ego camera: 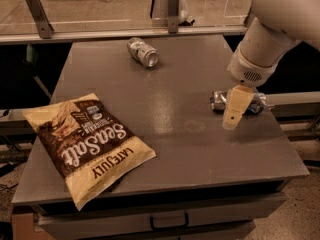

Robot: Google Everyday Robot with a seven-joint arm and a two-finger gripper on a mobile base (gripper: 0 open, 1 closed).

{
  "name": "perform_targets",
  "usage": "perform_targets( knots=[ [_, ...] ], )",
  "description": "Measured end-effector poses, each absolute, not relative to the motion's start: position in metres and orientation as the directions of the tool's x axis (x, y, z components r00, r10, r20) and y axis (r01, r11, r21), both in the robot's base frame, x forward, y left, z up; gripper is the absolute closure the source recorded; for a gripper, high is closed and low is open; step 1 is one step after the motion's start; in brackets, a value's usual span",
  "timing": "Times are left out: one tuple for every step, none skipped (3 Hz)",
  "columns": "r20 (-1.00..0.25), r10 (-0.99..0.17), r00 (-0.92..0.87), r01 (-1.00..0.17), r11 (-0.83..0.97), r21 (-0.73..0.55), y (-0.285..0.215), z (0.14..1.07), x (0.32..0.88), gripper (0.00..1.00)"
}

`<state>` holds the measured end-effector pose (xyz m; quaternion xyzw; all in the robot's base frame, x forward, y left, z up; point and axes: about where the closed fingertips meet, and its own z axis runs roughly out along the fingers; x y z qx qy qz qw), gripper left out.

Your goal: Place redbull can upright

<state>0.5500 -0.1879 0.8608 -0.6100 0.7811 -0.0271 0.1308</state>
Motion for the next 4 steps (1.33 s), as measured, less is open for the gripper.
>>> perform_targets(
  knots=[
    [-0.150, -0.960, -0.237, -0.949, 0.262, -0.174, -0.188, 0.846, 0.555, 0.17],
    [-0.140, -0.958, -0.251, -0.949, 0.272, -0.158, -0.190, 0.838, 0.559, 0.40],
    [-0.144, -0.954, -0.262, -0.948, 0.282, -0.149, -0.191, 0.835, 0.558, 0.71],
    [-0.150, -0.953, -0.264, -0.947, 0.285, -0.146, -0.192, 0.837, 0.557, 0.95]
  ],
)
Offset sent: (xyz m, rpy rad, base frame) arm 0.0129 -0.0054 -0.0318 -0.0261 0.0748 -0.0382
